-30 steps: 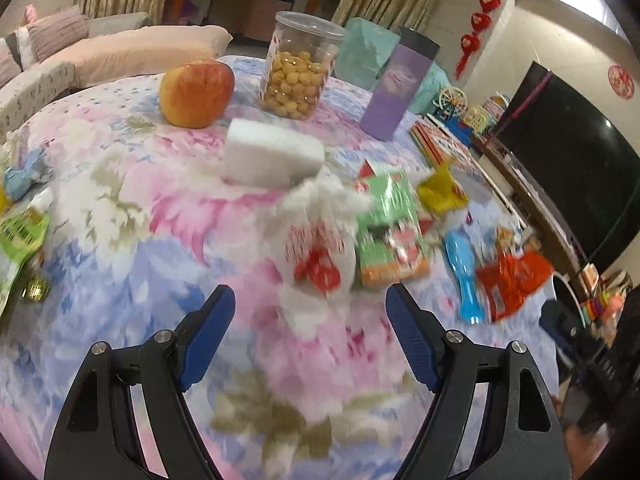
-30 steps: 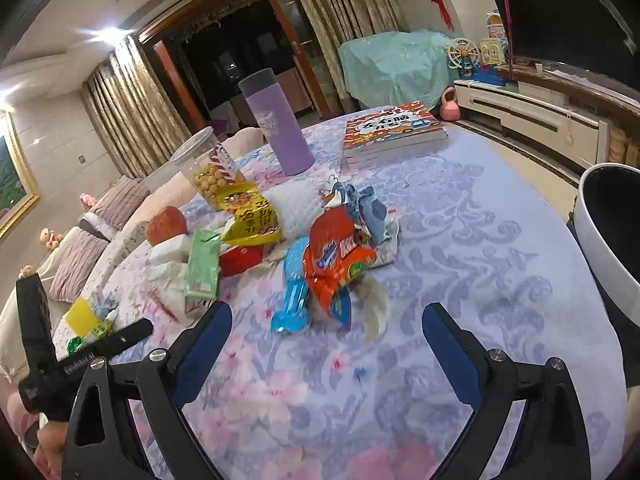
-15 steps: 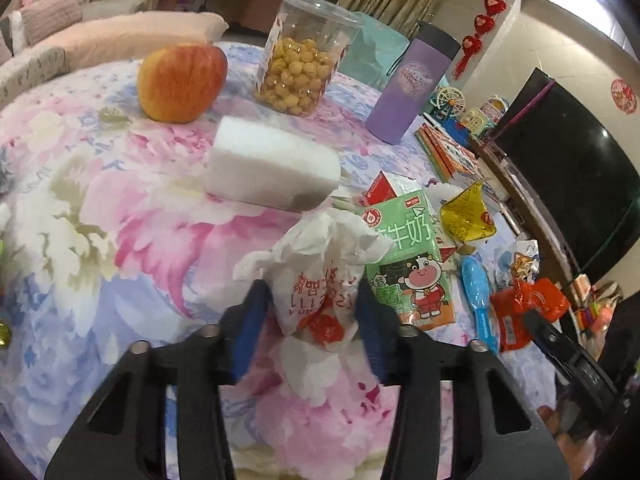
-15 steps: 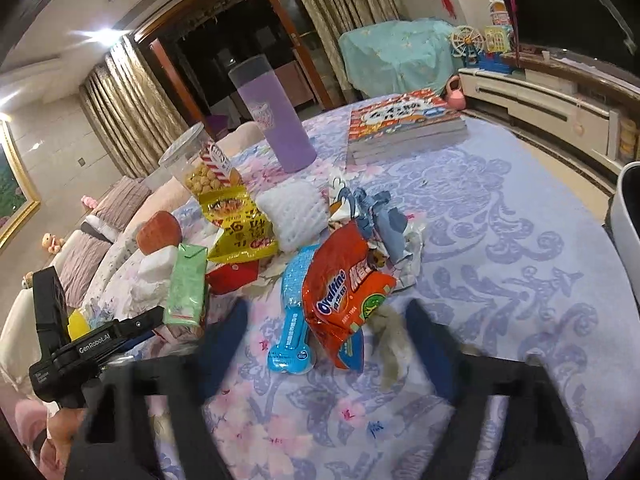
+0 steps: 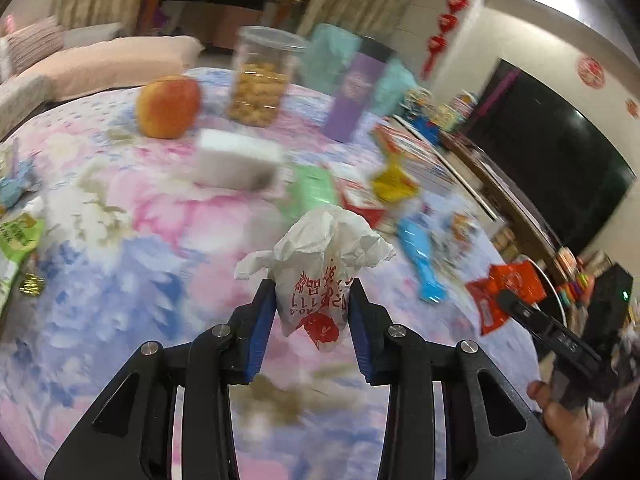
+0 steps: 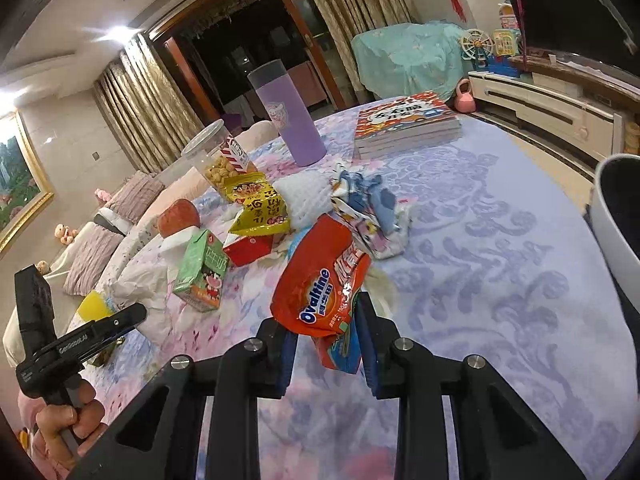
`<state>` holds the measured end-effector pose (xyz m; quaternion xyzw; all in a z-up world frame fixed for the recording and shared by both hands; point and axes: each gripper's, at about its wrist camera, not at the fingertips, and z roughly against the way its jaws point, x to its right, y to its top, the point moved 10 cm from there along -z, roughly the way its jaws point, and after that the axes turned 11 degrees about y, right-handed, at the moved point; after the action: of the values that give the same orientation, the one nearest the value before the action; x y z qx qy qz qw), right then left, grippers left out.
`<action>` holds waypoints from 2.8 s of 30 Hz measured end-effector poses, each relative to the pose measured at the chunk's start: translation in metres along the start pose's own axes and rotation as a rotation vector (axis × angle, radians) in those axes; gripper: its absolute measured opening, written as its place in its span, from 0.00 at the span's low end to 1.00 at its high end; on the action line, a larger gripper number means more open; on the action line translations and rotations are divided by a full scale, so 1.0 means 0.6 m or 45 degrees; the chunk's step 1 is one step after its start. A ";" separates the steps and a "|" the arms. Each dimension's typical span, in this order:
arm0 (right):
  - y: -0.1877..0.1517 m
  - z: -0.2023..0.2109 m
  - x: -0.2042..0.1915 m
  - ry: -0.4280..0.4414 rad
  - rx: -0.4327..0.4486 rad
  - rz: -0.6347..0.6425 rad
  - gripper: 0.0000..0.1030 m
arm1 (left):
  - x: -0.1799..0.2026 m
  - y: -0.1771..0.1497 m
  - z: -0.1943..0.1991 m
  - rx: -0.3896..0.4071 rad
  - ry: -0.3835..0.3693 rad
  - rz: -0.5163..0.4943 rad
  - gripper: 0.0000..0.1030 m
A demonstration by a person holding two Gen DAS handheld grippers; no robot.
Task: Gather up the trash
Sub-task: 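Carry the tissue and Ovaltine bag over the trash bin with both tools, then open both tools to drop the tissue and Ovaltine bag into the bin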
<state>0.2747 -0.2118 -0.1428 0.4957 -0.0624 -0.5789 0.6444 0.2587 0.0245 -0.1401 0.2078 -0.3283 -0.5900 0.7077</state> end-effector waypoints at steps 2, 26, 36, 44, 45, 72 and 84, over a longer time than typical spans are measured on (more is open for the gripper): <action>-0.005 0.018 0.002 -0.009 0.006 0.003 0.27 | 0.036 -0.009 0.004 -0.012 -0.049 -0.039 0.34; -0.010 0.246 0.122 -0.177 0.173 -0.056 0.27 | 0.384 -0.098 0.014 -0.105 -0.374 -0.426 0.34; 0.012 0.310 0.184 -0.244 0.238 -0.079 0.27 | 0.475 -0.097 0.012 -0.103 -0.443 -0.513 0.34; 0.030 0.337 0.229 -0.290 0.266 -0.100 0.27 | 0.532 -0.098 0.002 -0.105 -0.473 -0.578 0.34; 0.031 0.340 0.234 -0.293 0.267 -0.101 0.27 | 0.539 -0.098 0.001 -0.104 -0.477 -0.587 0.34; 0.065 0.352 0.335 -0.324 0.253 -0.185 0.28 | 0.687 -0.089 -0.064 -0.130 -0.501 -0.731 0.34; 0.075 0.337 0.375 -0.320 0.208 -0.229 0.30 | 0.735 -0.092 -0.098 -0.152 -0.493 -0.809 0.36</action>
<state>0.2457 -0.5155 -0.1205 0.4739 -0.1446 -0.6847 0.5345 0.3007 -0.4215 -0.1220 0.1420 -0.3403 -0.8266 0.4251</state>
